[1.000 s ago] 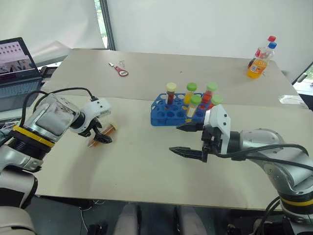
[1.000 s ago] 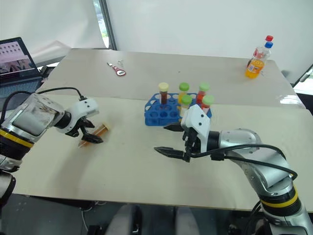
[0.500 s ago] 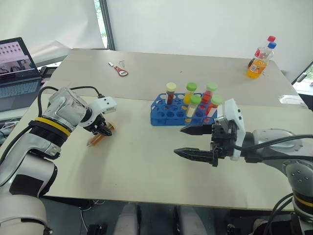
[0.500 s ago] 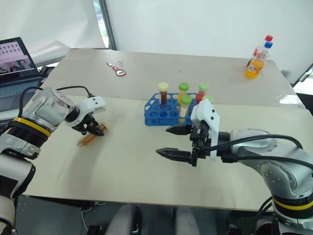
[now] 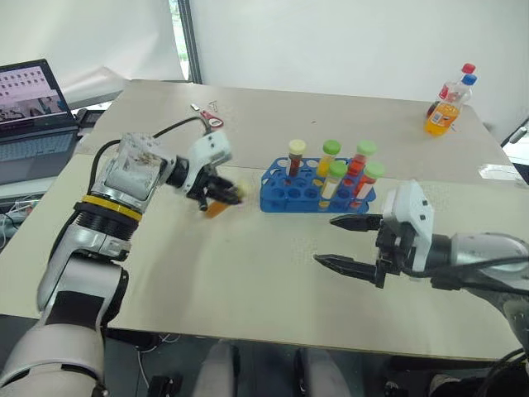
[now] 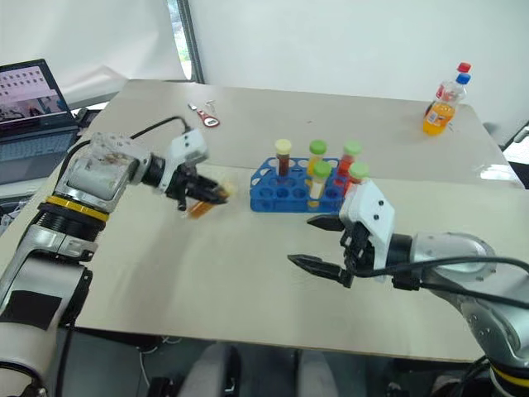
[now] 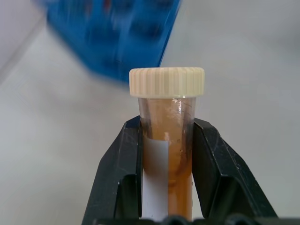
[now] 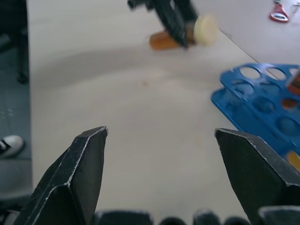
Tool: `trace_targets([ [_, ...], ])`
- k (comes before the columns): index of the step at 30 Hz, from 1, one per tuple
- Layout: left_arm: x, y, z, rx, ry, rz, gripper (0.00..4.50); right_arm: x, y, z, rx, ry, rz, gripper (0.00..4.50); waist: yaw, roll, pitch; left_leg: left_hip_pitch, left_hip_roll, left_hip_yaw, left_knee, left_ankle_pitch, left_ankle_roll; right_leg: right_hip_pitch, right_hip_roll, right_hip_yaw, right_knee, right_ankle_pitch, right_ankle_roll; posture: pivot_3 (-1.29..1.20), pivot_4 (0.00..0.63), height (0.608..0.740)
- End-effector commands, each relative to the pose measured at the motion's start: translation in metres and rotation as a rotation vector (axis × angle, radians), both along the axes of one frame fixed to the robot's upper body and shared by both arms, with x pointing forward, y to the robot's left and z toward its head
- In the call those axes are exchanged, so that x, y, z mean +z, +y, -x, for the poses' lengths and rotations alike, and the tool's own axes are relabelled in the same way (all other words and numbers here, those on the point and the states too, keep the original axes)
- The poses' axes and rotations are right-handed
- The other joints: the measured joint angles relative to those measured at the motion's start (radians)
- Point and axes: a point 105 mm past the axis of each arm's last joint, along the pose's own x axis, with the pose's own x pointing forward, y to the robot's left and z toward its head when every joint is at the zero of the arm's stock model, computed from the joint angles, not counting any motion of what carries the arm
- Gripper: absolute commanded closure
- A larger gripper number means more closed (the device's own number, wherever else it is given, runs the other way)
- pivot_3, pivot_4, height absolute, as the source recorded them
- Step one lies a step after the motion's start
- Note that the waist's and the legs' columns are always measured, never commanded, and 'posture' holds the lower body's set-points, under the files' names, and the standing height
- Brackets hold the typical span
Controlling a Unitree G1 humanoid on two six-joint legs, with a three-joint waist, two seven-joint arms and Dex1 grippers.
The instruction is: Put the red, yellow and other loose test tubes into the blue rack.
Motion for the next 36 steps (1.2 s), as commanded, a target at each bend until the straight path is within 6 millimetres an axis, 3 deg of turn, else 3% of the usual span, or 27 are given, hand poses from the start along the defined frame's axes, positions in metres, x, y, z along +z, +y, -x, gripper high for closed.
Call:
trace_targets([
  [1,0.028,-0.019,-0.001,-0.013,-0.09,0.16,3.56,0.007,-0.006,-0.001,-0.059,-0.091,0.037,0.43,-0.004,0.0,0.0,0.0,0.0,0.0,0.0,0.0,0.0,0.0,0.0,0.0,0.0,0.0,0.0,0.0,0.15,0.662],
  [7,0.038,-0.074,-0.014,0.009,-0.251,0.448,3.56,0.013,-0.01,-0.009,-0.229,-0.156,-0.019,0.43,0.0,0.0,0.0,0.0,-0.002,-0.002,0.002,0.0,0.0,0.001,-0.001,0.0,0.001,0.0,0.0,0.0,0.15,0.662],
  [14,0.038,-0.103,-0.028,0.069,-0.288,0.56,3.61,0.018,-0.008,-0.002,-0.27,-0.16,-0.047,0.43,-0.007,0.0,0.0,-0.002,-0.005,-0.004,0.002,0.0,0.0,0.0,-0.003,0.0,0.002,0.0,0.001,0.0,0.15,0.662],
  [23,0.011,-0.106,-0.037,0.086,-0.246,0.529,3.61,0.021,-0.015,0.001,-0.337,-0.158,-0.049,0.43,-0.004,0.0,0.0,-0.003,-0.009,-0.005,0.002,0.0,0.0,0.001,-0.005,-0.001,0.002,0.0,0.004,0.0,0.15,0.662],
  [36,-0.005,-0.113,-0.038,0.116,-0.238,0.531,3.61,0.018,-0.018,0.002,-0.384,-0.147,-0.058,0.43,-0.005,0.0,0.0,-0.003,-0.009,-0.006,0.002,0.0,0.0,0.001,-0.006,-0.001,0.002,0.0,0.004,0.0,0.15,0.662],
])
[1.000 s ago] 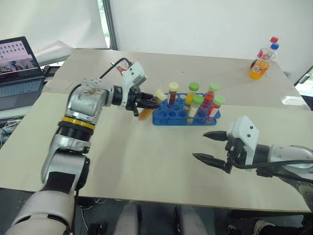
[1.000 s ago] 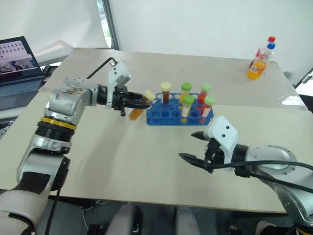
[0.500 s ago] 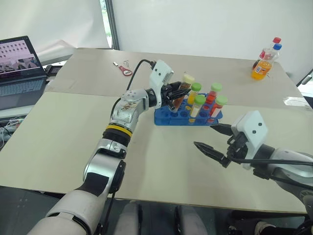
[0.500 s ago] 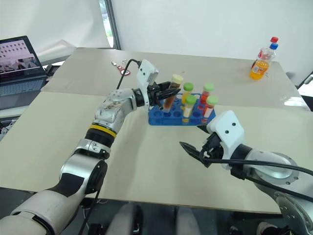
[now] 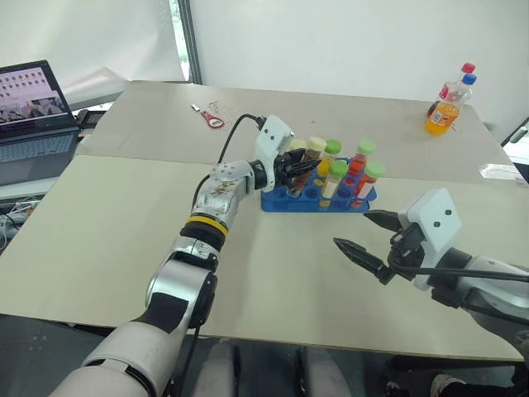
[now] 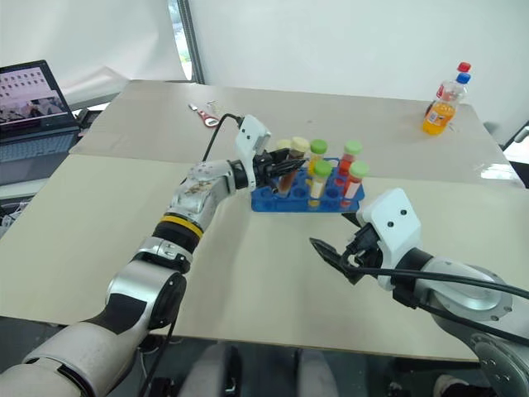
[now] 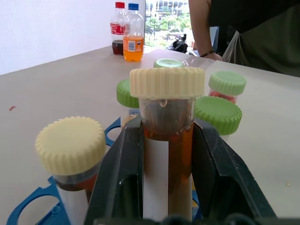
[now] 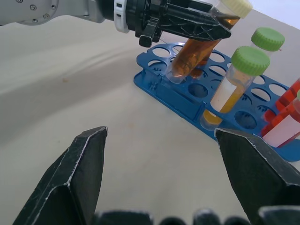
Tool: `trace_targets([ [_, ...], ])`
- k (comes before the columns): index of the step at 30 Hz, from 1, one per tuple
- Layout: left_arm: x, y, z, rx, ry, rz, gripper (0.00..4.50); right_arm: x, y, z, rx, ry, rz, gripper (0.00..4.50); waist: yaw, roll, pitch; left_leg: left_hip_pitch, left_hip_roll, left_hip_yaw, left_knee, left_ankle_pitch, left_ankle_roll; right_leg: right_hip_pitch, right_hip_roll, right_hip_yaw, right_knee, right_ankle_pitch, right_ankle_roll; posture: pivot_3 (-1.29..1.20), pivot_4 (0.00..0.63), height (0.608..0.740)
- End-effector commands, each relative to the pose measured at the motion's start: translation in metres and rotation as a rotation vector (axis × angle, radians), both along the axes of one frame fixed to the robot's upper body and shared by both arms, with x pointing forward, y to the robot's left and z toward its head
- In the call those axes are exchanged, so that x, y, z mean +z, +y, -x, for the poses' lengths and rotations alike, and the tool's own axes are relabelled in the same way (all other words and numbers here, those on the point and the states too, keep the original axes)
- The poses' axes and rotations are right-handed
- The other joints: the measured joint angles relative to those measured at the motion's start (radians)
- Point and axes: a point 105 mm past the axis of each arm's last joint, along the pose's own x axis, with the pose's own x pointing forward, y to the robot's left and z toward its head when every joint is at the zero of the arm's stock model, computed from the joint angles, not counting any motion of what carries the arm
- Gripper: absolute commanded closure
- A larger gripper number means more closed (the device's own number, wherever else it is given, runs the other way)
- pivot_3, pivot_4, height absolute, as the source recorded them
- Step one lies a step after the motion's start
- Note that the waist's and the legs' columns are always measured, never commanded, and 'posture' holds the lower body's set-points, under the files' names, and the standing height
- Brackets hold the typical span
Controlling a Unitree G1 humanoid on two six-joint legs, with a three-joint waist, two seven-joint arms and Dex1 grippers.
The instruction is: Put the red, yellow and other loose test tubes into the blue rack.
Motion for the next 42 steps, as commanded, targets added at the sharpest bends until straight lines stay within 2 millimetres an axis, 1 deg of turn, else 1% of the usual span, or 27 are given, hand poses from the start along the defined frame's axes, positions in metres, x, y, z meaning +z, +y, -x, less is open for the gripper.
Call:
trace_targets([
  [1,0.003,-0.004,0.0,0.009,-0.033,0.001,3.61,0.009,-0.001,0.002,-0.017,-0.047,0.008,0.43,0.0,0.0,0.0,0.0,0.0,0.0,0.0,0.0,0.0,0.0,0.0,0.0,0.0,0.0,0.0,0.0,0.15,0.662],
  [6,-0.005,-0.005,-0.001,0.031,-0.033,0.003,3.61,0.009,-0.002,0.001,-0.024,-0.05,0.004,0.43,0.0,0.0,0.0,0.0,0.0,0.0,0.0,0.0,0.0,0.0,0.0,0.0,0.0,0.0,0.0,0.0,0.15,0.662],
  [12,-0.01,-0.002,-0.001,0.071,-0.026,0.066,3.61,0.009,-0.002,0.001,-0.041,-0.056,-0.006,0.43,0.002,0.0,0.0,0.0,0.0,0.0,0.0,0.0,0.0,0.001,0.0,0.0,0.0,0.0,0.0,0.0,0.15,0.662],
  [15,-0.013,0.001,0.003,0.068,-0.05,0.086,3.61,0.01,-0.004,0.0,-0.06,-0.068,-0.011,0.43,0.002,0.0,0.0,0.001,0.0,0.0,0.0,0.0,0.0,0.001,0.0,0.0,0.0,0.0,0.0,0.0,0.15,0.662],
  [19,-0.025,0.006,0.008,0.086,-0.044,0.087,3.61,0.012,-0.006,-0.003,-0.093,-0.084,-0.03,0.43,0.001,0.0,0.0,0.001,0.0,0.0,0.0,0.0,0.0,0.001,0.0,0.0,0.0,0.0,0.0,0.0,0.15,0.662],
  [24,-0.03,0.008,0.015,0.089,-0.088,0.067,3.61,0.017,-0.011,-0.007,-0.12,-0.104,-0.062,0.43,-0.001,0.0,0.0,0.001,0.0,0.0,0.0,0.0,0.0,0.001,0.0,0.0,0.0,0.0,0.0,0.0,0.15,0.662],
  [26,-0.032,0.009,0.021,0.053,-0.096,0.058,2.59,0.018,-0.012,-0.008,-0.122,-0.11,-0.073,0.43,-0.001,0.001,0.0,0.001,0.0,0.0,0.0,0.0,0.0,0.001,0.0,0.0,0.0,0.0,0.0,0.0,0.15,0.662],
  [27,-0.033,0.01,0.023,0.038,-0.097,0.051,2.33,0.018,-0.013,-0.009,-0.125,-0.113,-0.071,0.43,-0.001,0.001,-0.001,0.001,0.0,0.0,0.0,0.0,0.0,0.001,0.0,0.0,0.0,0.0,0.0,0.0,0.15,0.662],
  [28,-0.033,0.01,0.025,0.028,-0.097,0.046,1.8,0.018,-0.014,-0.009,-0.128,-0.114,-0.07,0.43,-0.002,0.001,-0.001,0.001,0.0,0.0,0.0,0.0,0.0,0.001,0.0,0.0,0.0,0.0,0.0,0.0,0.15,0.662],
  [30,-0.036,0.022,0.032,-0.003,-0.14,-0.017,0.9,0.017,-0.017,-0.01,-0.122,-0.116,-0.058,0.0,-0.003,0.001,-0.001,0.001,0.0,0.0,0.0,0.0,0.0,0.001,0.0,0.0,0.0,0.0,0.0,0.0,0.15,0.662],
  [32,-0.037,0.043,0.038,-0.011,-0.183,-0.082,0.04,0.018,-0.023,-0.014,-0.125,-0.123,-0.047,0.0,-0.009,0.001,-0.001,0.001,0.0,0.0,0.0,0.0,0.0,0.001,0.0,0.0,0.0,0.0,0.0,0.0,0.15,0.662],
  [34,-0.037,0.063,0.044,-0.019,-0.177,-0.121,0.04,0.02,-0.029,-0.018,-0.112,-0.128,-0.027,0.0,-0.01,0.001,-0.001,0.002,0.0,0.0,-0.001,0.0,0.0,0.001,0.0,0.0,0.0,0.0,0.0,0.0,0.15,0.662],
  [37,-0.035,0.089,0.059,-0.051,-0.124,-0.192,0.04,0.025,-0.041,-0.023,-0.073,-0.135,0.021,0.0,-0.009,0.002,-0.001,0.002,0.0,0.0,-0.001,0.0,0.0,0.001,0.0,0.0,0.0,0.0,0.0,0.0,0.15,0.662],
  [42,-0.02,0.147,0.068,0.086,-0.085,-0.355,0.04,0.036,-0.07,-0.031,0.017,-0.136,0.128,0.0,-0.006,0.002,-0.001,0.003,0.0,0.0,0.0,0.0,0.0,0.002,0.0,-0.001,-0.001,0.0,0.0,0.0,0.15,0.662],
])
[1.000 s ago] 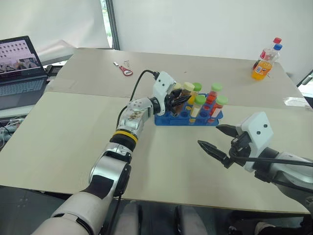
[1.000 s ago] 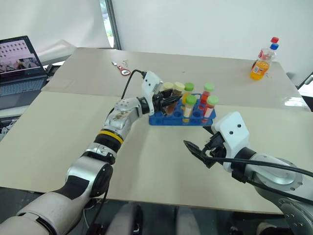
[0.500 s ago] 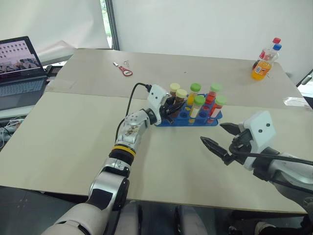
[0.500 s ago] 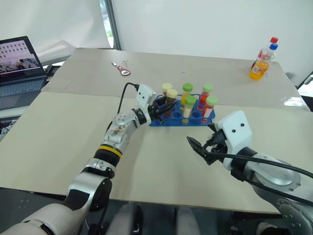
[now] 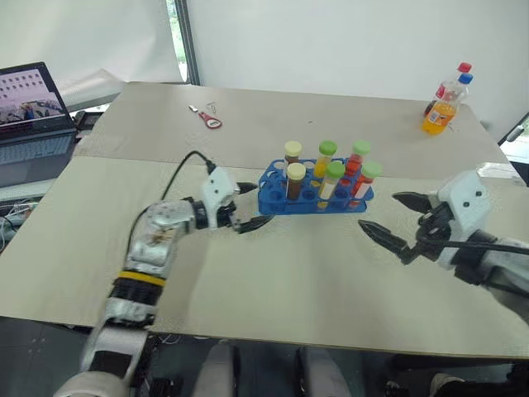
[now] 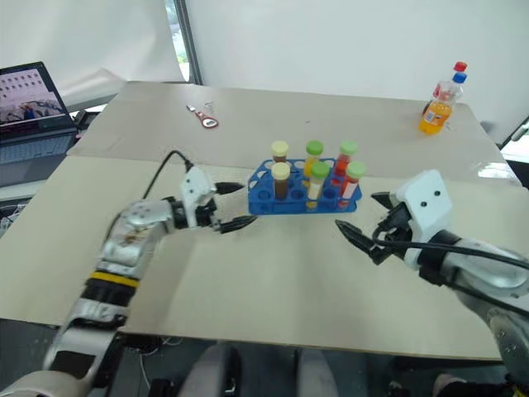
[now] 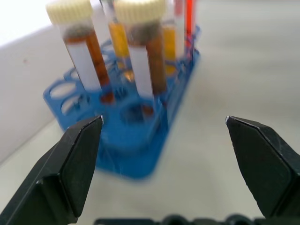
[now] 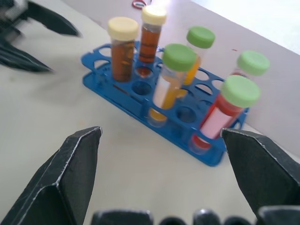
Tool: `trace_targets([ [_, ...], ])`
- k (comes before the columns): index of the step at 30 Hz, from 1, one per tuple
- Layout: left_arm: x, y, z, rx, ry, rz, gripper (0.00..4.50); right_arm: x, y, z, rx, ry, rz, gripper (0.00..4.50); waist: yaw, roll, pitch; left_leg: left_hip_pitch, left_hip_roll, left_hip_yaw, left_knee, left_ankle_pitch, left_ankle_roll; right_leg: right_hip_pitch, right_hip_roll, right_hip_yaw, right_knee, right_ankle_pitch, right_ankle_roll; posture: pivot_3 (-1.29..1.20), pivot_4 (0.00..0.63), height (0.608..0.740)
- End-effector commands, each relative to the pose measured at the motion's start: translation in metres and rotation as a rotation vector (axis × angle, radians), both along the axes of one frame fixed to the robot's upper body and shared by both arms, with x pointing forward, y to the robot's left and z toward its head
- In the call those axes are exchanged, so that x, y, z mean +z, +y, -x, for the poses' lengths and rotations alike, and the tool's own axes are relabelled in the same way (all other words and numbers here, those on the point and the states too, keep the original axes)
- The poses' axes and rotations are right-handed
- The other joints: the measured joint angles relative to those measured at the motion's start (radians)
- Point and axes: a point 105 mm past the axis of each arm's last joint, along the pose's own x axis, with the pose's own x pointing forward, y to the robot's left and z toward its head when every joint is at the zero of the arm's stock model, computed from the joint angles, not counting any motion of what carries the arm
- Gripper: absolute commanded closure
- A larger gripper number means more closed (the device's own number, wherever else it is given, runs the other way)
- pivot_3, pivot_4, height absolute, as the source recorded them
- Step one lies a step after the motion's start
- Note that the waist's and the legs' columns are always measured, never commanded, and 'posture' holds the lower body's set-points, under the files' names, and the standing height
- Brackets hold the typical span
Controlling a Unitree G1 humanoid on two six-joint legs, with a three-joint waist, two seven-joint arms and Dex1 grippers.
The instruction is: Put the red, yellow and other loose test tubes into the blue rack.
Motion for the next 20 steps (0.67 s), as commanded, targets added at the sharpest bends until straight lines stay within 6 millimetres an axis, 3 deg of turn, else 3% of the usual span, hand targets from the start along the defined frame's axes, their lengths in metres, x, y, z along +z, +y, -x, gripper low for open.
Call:
trace_targets([
  [1,0.025,0.029,0.009,0.071,-0.044,-0.059,0.04,0.021,-0.02,-0.002,0.071,-0.069,0.068,0.0,-0.001,0.0,0.0,0.0,0.0,0.0,0.0,0.0,0.0,0.0,0.0,0.0,0.0,0.0,0.0,0.0,0.15,0.662],
  [9,0.028,0.084,0.031,0.176,-0.002,-0.196,0.04,0.033,-0.049,-0.004,0.131,-0.014,0.128,0.0,-0.002,0.0,0.0,0.001,0.001,0.001,-0.001,0.0,0.0,0.0,0.0,0.0,-0.001,0.0,0.0,0.0,0.15,0.662],
  [20,0.028,0.082,0.04,0.145,0.066,-0.192,0.04,0.029,-0.047,-0.011,0.145,0.003,0.117,0.0,0.0,0.0,0.0,0.001,0.001,0.002,-0.001,0.0,0.0,0.0,-0.001,0.0,0.0,0.0,0.0,0.0,0.15,0.662],
])
